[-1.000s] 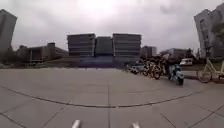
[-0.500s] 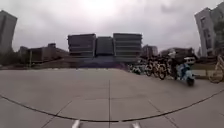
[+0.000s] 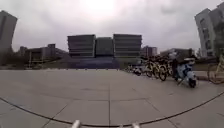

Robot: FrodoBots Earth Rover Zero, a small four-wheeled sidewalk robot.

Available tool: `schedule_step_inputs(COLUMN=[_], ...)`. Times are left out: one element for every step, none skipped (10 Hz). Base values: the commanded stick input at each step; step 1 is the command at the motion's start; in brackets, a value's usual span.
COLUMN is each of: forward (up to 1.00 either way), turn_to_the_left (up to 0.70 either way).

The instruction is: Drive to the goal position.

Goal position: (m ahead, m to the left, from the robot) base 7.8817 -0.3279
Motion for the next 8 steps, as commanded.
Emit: schedule_step_inputs(forward=[0.85, 0.85, 0.85, 0.85, 0.85, 0.85, 0.85, 0.85], turn_to_the_left=[0.0, 0.0, 0.0, 0.0, 0.0, 0.0, 0.0, 0.0])
